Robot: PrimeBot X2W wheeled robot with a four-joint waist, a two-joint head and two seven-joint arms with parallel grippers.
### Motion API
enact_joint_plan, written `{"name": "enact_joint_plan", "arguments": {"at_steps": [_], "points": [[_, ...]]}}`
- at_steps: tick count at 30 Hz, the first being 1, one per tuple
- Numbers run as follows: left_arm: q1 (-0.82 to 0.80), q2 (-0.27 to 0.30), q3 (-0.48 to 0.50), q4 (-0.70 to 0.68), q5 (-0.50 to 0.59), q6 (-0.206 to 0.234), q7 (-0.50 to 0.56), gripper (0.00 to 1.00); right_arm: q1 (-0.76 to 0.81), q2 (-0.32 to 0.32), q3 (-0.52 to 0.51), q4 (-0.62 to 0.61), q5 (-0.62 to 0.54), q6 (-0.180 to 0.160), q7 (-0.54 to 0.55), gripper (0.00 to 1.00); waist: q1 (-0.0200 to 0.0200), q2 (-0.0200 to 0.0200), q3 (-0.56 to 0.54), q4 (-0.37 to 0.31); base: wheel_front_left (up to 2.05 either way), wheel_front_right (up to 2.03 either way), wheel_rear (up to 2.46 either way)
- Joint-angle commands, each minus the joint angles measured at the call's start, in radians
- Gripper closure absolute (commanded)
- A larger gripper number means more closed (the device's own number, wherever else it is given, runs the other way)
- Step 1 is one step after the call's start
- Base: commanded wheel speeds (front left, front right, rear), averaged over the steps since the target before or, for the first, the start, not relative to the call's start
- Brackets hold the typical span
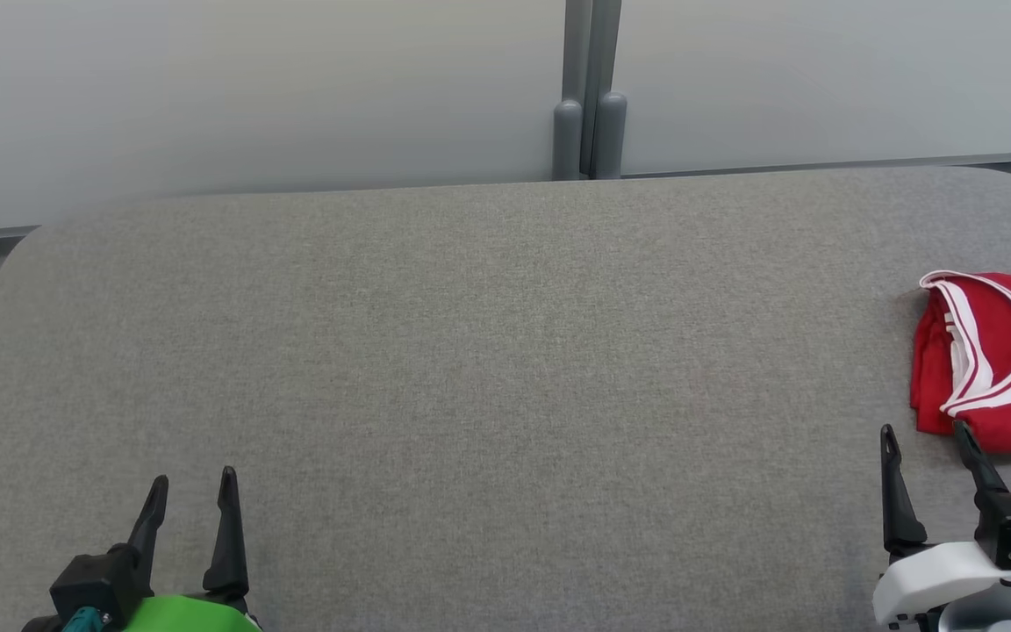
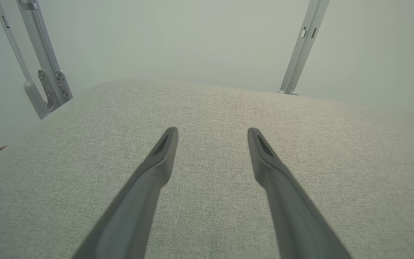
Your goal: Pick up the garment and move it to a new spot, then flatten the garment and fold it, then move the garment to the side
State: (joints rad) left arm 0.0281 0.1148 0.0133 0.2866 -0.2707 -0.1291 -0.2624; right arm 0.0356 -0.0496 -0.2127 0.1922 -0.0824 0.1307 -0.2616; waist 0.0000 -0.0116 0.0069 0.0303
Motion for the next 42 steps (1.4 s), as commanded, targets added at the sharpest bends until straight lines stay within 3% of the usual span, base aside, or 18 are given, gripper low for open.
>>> {"name": "enact_joint_plan", "arguments": {"at_steps": [1,2,3,9,26,42], "points": [[-0.002,0.0,0.0,-0.003,0.0,-0.003,-0.003,0.0,-0.007,-0.002,0.004,-0.004,-0.008,0.0,-0.004,0.0,0.0,0.0116,0.001,0.001,0.0,0.0,0.0],[-0.002,0.003,-0.007,-0.002,-0.003,-0.003,-0.003,0.0,-0.006,-0.002,0.012,-0.004,-0.002,0.0,-0.004,0.0,0.0,0.0116,0.001,0.001,0.0,0.0,0.0],[0.0,0.001,-0.007,0.001,-0.001,0.0,0.0,1.0,-0.001,0.0,0.014,-0.002,0.003,0.0,0.0,1.0,0.0,0.0001,0.001,0.001,0.0,0.0,0.0],[0.004,-0.014,-0.016,0.054,-0.014,0.0,0.011,1.0,0.017,0.019,0.015,0.059,0.018,0.0,0.013,1.0,0.0,0.0001,0.001,0.001,0.0,0.0,0.0],[-0.032,-0.025,0.011,0.033,-0.309,0.0,0.092,1.0,-0.022,0.014,0.034,0.057,0.393,0.0,0.094,1.0,0.0,0.0017,0.0,-0.003,0.0,0.0,0.0],[-0.058,-0.033,0.03,0.017,-0.527,-0.001,0.151,1.0,-0.052,0.01,0.048,0.056,0.666,0.0,0.153,1.0,0.0,0.0031,0.0,-0.007,0.0,0.0,0.0]]}}
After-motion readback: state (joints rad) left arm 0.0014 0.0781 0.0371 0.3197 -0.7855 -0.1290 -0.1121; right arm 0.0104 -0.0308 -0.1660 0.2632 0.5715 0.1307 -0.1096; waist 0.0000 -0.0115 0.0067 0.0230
